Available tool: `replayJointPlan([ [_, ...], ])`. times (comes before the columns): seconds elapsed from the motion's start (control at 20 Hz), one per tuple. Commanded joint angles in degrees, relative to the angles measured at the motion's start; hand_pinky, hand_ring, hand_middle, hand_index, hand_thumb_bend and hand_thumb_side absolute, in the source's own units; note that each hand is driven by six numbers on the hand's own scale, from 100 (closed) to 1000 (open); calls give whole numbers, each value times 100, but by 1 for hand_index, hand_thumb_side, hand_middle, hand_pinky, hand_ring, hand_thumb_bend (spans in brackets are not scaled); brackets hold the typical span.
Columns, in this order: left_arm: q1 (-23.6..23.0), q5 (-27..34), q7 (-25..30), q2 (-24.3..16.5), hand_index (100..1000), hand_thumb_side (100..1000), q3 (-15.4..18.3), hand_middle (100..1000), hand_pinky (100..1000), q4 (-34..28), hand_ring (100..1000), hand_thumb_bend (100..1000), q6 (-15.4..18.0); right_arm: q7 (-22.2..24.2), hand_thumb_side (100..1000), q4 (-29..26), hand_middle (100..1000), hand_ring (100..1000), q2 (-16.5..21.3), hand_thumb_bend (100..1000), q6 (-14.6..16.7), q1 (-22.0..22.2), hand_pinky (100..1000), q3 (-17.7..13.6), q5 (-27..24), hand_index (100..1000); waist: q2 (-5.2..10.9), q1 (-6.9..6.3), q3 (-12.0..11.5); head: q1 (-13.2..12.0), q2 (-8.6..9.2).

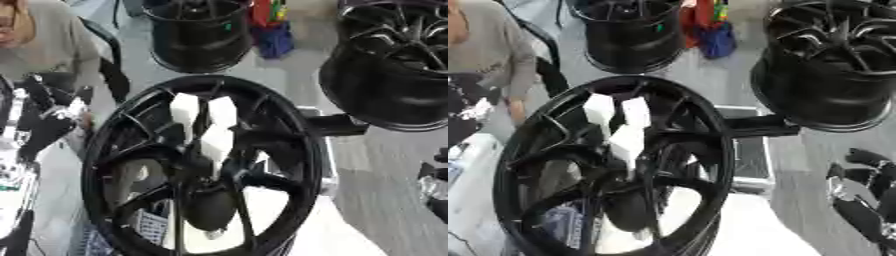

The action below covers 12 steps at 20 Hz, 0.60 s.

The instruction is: Pull the pin out of the wheel hub.

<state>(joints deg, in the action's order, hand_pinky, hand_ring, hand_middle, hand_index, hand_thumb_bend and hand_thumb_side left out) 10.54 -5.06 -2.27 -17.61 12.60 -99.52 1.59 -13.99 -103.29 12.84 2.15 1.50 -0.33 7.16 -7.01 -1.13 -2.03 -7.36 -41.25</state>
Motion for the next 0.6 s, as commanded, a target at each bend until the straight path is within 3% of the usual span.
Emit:
replayJointPlan([
  [0.05, 44, 13, -5, -138, 677, 315, 44, 504, 575, -80, 477, 457, 2, 1, 100, -103, 653, 593, 76, 198, 2, -54, 726, -5, -17, 741, 65, -2, -1, -7, 18],
  [0.6, 43, 15, -7, -139, 678, 316, 46, 504, 575, -78, 478, 456, 2, 1, 100, -105, 653, 593, 75, 204, 3, -57, 726, -5, -13, 741, 65, -9, 12, 1, 48],
])
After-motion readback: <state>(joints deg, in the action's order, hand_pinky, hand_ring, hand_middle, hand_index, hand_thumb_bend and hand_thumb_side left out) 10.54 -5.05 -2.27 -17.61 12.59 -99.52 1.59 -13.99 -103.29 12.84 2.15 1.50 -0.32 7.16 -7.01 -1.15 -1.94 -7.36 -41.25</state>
